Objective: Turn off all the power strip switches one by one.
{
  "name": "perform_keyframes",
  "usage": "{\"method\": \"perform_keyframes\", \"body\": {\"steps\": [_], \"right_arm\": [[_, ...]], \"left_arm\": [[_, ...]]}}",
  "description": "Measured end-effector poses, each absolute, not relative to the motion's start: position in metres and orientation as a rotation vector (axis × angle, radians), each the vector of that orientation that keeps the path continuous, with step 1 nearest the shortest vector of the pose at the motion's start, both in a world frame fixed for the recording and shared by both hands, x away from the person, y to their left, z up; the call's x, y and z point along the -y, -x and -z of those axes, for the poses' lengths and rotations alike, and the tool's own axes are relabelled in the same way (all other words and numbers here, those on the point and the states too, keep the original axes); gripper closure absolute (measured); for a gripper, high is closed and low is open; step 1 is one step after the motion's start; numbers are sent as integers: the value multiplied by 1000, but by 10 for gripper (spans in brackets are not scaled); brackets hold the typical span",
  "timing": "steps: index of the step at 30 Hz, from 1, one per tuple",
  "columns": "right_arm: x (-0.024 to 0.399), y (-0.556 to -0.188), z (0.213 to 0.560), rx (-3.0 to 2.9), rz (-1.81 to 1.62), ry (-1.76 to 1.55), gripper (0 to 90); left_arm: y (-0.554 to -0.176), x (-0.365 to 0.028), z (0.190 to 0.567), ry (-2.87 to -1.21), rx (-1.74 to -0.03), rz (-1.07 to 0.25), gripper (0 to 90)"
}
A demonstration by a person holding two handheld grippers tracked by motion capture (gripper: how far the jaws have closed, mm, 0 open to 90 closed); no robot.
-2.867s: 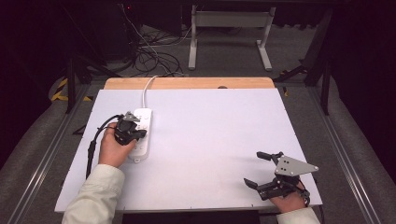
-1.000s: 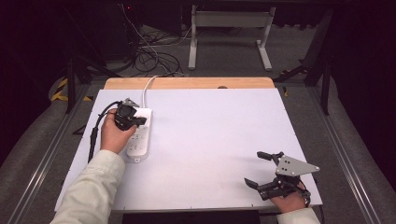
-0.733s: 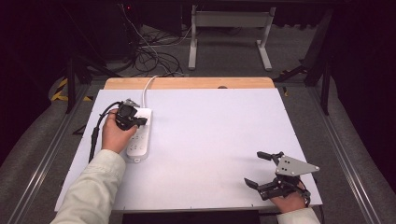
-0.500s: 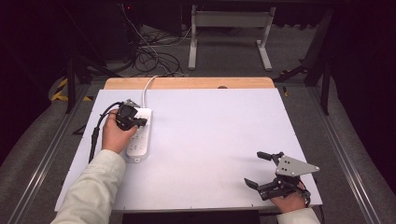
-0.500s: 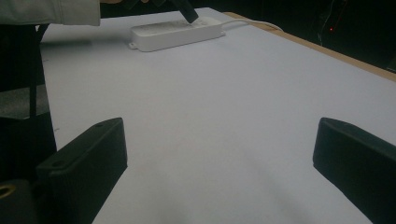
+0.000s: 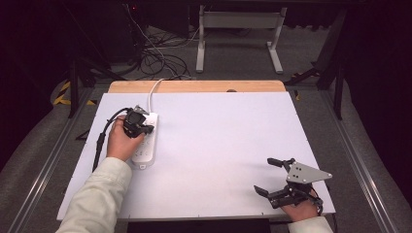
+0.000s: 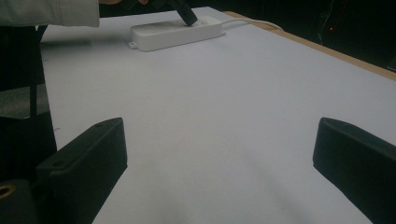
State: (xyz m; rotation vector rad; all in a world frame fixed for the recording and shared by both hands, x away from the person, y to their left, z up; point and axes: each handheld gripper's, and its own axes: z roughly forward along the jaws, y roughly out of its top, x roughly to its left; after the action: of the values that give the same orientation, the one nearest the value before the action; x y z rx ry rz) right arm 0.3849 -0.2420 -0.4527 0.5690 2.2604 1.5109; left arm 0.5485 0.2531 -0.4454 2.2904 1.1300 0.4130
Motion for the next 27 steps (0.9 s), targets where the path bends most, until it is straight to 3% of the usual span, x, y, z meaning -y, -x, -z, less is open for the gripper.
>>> {"method": "perform_keyframes", "body": {"steps": [11, 24, 27], "right_arm": [[242, -385, 453, -2266, -1509, -572, 35], [241, -385, 454, -2272, -1508, -569, 35], [242, -385, 454, -2272, -1509, -571, 35]], "left_arm": [[-544, -248, 447, -2290, -1133, -468, 900], [-543, -250, 449, -2267, -1154, -439, 900], [-540, -244, 448, -2291, -1156, -502, 900]]}}
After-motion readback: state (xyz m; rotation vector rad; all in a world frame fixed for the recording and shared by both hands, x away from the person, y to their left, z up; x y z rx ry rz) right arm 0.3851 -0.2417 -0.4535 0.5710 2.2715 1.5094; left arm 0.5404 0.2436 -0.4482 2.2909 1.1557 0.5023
